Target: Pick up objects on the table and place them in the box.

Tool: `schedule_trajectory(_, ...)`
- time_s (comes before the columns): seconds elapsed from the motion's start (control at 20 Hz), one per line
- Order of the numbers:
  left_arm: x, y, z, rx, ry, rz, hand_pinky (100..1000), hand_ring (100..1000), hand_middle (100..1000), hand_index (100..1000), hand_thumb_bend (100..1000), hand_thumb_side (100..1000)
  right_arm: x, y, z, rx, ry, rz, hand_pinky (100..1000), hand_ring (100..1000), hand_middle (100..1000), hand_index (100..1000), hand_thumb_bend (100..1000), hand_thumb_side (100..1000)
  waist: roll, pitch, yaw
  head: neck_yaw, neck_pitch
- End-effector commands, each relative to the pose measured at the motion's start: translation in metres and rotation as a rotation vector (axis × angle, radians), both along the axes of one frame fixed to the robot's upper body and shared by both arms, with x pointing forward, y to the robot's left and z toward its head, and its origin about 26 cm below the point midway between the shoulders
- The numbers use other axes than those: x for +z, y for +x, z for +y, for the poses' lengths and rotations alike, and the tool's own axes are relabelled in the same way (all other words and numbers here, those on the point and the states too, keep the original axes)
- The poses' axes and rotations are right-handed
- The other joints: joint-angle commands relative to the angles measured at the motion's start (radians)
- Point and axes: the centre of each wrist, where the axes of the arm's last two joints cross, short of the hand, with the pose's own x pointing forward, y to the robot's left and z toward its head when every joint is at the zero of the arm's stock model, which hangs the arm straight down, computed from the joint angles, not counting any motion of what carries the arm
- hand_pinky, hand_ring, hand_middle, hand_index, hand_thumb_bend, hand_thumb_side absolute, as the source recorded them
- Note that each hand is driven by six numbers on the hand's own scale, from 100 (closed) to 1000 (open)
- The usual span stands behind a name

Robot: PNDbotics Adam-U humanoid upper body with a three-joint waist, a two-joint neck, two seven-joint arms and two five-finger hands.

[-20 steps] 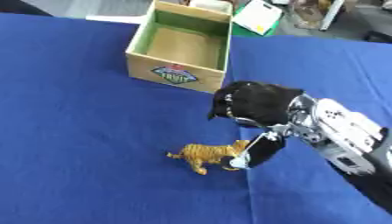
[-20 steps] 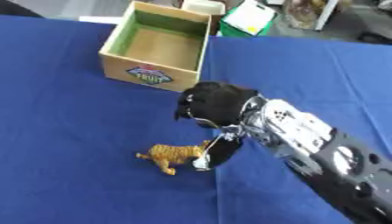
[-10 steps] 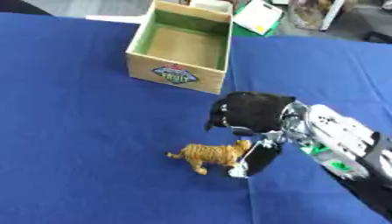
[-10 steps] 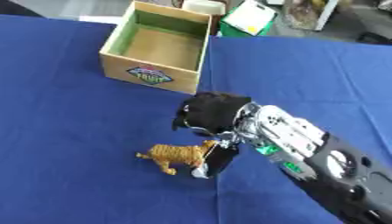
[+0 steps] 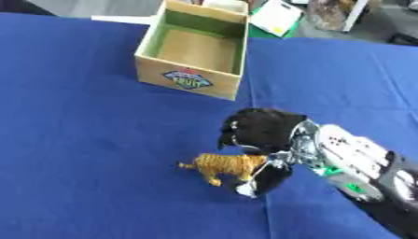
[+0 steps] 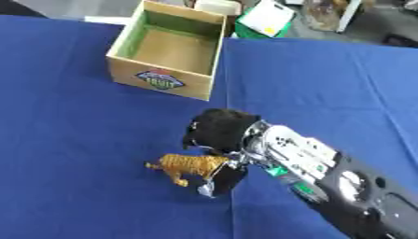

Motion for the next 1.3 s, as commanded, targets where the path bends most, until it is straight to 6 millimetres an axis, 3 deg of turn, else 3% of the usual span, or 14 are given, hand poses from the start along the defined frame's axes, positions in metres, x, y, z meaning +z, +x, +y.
schedule_trajectory(0.05, 0.0076, -0.0018, -0.0012, -0.011, 0.014, -0.026, 443, 441, 479, 659, 100, 563, 0.0036, -0.0037, 0.0011, -0.016, -0.014, -0.037, 905, 909, 705, 815, 264, 628, 0.005, -0.012, 0.002, -0.003, -0.003)
schedule_trajectory(0.4, 0.0070, -0.0018, -0.0017, -0.014, 0.013, -0.025, 443, 441, 479, 658, 100, 563, -0.0032, -0.0060, 0.0016, -0.059, -0.024, -0.005, 903, 904, 700, 815, 242, 606, 0.007, -0.009, 0.004, -0.004, -0.003)
schedule_trajectory(0.7, 0.0067, -0.0017, -0.0021, -0.016, 0.013, -0.024, 444, 441, 479, 658, 100, 562, -0.0039, -0.0062, 0.0025, -0.077, -0.007, 0.011, 883, 871, 665, 792, 157, 574, 0.007, -0.008, 0.005, -0.006, -0.006)
schedule_trajectory(1.0, 0.0066, -0.0016, -0.0026, -0.018, 0.013, -0.021, 444, 441, 479, 658, 100, 560, -0.0026, -0.0057, 0.0025, -0.091, 0.077, -0.048, 825, 789, 573, 718, 100, 613, 0.007, -0.007, 0.006, -0.004, -0.007)
schedule_trajectory(1.3, 0.0066, -0.0016, -0.0027, -0.019, 0.017, -0.021, 445, 440, 479, 658, 100, 556, -0.0040, -0.0060, 0.0016, -0.097, 0.160, -0.148, 745, 655, 425, 569, 100, 566, 0.007, -0.006, 0.007, -0.003, -0.010)
